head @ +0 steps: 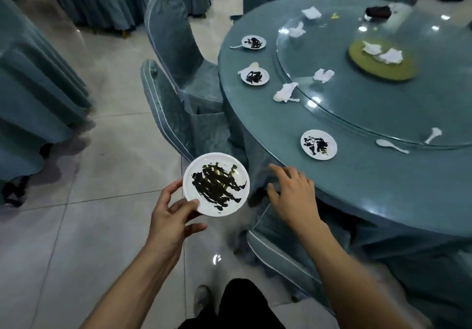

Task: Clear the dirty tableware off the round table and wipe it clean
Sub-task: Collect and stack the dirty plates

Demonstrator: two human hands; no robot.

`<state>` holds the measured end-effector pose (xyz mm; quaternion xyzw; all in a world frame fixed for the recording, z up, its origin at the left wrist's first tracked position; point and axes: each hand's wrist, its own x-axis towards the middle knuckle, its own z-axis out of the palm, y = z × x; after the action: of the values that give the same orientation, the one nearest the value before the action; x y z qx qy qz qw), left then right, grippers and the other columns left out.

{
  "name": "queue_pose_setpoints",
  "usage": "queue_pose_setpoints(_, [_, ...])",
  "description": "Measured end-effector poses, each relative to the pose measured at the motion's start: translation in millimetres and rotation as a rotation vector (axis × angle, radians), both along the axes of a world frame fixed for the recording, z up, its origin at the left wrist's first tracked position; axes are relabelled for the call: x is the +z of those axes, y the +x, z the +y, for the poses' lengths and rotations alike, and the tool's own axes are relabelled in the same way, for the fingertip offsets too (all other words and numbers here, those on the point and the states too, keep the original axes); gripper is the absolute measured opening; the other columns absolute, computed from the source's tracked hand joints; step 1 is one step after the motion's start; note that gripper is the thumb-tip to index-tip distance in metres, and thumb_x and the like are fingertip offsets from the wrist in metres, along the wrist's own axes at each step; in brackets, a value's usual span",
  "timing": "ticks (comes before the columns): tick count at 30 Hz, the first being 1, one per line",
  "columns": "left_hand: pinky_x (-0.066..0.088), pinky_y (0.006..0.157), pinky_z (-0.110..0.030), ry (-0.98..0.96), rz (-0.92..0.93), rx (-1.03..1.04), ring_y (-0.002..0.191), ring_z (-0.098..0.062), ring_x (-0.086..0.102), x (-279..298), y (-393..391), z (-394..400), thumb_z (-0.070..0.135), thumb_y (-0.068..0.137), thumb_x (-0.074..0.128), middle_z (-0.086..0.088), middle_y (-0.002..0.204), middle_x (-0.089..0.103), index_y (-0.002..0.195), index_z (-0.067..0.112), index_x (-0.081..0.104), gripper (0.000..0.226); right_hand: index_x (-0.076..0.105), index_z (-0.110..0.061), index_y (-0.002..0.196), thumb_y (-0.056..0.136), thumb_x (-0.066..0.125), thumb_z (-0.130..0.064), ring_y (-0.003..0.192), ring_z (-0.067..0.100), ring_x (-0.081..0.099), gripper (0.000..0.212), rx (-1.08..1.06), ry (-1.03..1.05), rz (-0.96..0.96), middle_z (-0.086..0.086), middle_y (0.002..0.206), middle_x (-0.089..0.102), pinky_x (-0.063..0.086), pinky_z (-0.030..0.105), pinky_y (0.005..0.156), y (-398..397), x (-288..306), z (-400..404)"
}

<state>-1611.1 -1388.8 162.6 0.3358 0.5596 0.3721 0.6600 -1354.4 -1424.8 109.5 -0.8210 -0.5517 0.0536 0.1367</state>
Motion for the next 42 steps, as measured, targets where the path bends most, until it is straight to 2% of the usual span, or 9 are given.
queue_pose_setpoints(6, [0.055, 0.051, -0.029, -0.049, -0.003, -0.171, 0.074, -0.018, 0.073, -13, 23, 52, -0.002, 0.092, 0.064, -0.015, 0.103, 0.074, 0.128, 0.033, 0.059, 0.05, 0.053, -0.027, 0.136, 0.091, 0.061, -0.033, 0.105, 0.031, 0.057, 0.046, -0.204, -0.029, -0.002, 0.005, 0.117, 0.06, 0.042, 0.046, 0.092, 20, -9, 7])
queue_pose_setpoints(12, [0.055, 0.051, -0.028, -0.065, 0.044, -0.309, 0.075, -0.02, 0.071, -26, 61, 115, -0.002, 0.091, 0.065, -0.016, 0.115, 0.071, 0.132, 0.029, 0.057, 0.052, 0.05, -0.025, 0.139, 0.095, 0.054, -0.032, 0.112, 0.032, 0.054, 0.045, -0.361, -0.095, 0.061, 0.008, 0.123, 0.057, 0.037, 0.045, 0.095, 63, -42, 38])
queue_pose_setpoints(18, [0.056, 0.051, -0.03, -0.048, 0.1, -0.448, 0.068, -0.017, 0.07, -31, 108, 179, -0.004, 0.09, 0.066, -0.011, 0.101, 0.073, 0.129, 0.028, 0.06, 0.051, 0.056, -0.016, 0.133, 0.089, 0.057, -0.023, 0.102, 0.04, 0.058, 0.045, -0.536, -0.12, 0.118, 0.018, 0.115, 0.061, 0.041, 0.045, 0.084, 123, -78, 86])
queue_pose_setpoints(28, [0.055, 0.049, -0.03, -0.121, 0.096, -0.523, 0.078, -0.024, 0.063, -51, 142, 242, -0.005, 0.089, 0.065, -0.014, 0.097, 0.069, 0.126, 0.03, 0.062, 0.051, 0.035, -0.014, 0.144, 0.097, 0.051, -0.032, 0.112, 0.044, 0.056, 0.053, -0.827, -0.231, 0.272, 0.024, 0.126, 0.055, 0.044, 0.047, 0.093, 195, -122, 121])
queue_pose_setpoints(32, [0.055, 0.049, -0.03, -0.147, 0.098, -0.538, 0.077, -0.025, 0.062, -60, 142, 264, -0.005, 0.089, 0.066, -0.016, 0.095, 0.069, 0.127, 0.03, 0.062, 0.052, 0.035, -0.012, 0.137, 0.094, 0.054, -0.024, 0.107, 0.046, 0.058, 0.049, -1.011, -0.062, 0.444, 0.027, 0.121, 0.058, 0.047, 0.045, 0.086, 204, -130, 136])
queue_pose_setpoints(35, [0.055, 0.048, -0.03, -0.144, 0.111, -0.54, 0.075, -0.024, 0.061, -61, 141, 278, -0.006, 0.089, 0.066, -0.016, 0.092, 0.068, 0.126, 0.03, 0.062, 0.052, 0.041, -0.007, 0.133, 0.089, 0.057, -0.007, 0.113, 0.04, 0.058, 0.047, -1.216, 0.097, 0.619, 0.021, 0.125, 0.06, 0.045, 0.039, 0.089, 205, -127, 146])
queue_pose_setpoints(37, [0.055, 0.048, -0.03, -0.14, 0.115, -0.537, 0.073, -0.021, 0.062, -61, 141, 285, -0.006, 0.089, 0.066, -0.013, 0.09, 0.069, 0.127, 0.029, 0.061, 0.052, 0.049, -0.002, 0.129, 0.085, 0.06, -0.004, 0.114, 0.035, 0.06, 0.045, -1.306, 0.202, 0.713, 0.019, 0.124, 0.062, 0.045, 0.035, 0.089, 203, -130, 149])
queue_pose_setpoints(40, [0.055, 0.05, -0.03, -0.133, 0.128, -0.517, 0.07, -0.017, 0.065, -60, 137, 294, -0.005, 0.09, 0.066, -0.008, 0.085, 0.07, 0.128, 0.031, 0.062, 0.052, 0.06, -0.001, 0.124, 0.085, 0.063, -0.008, 0.099, 0.026, 0.065, 0.04, -1.297, 0.305, 0.808, 0.017, 0.114, 0.068, 0.047, 0.028, 0.079, 189, -131, 158])
queue_pose_setpoints(42, [0.055, 0.05, -0.03, -0.133, 0.118, -0.503, 0.066, -0.013, 0.065, -58, 133, 298, -0.004, 0.09, 0.067, -0.005, 0.081, 0.07, 0.126, 0.031, 0.062, 0.051, 0.06, -0.004, 0.122, 0.084, 0.064, -0.009, 0.082, 0.023, 0.068, 0.039, -1.235, 0.415, 0.901, 0.016, 0.105, 0.07, 0.056, 0.034, 0.075, 174, -119, 167])
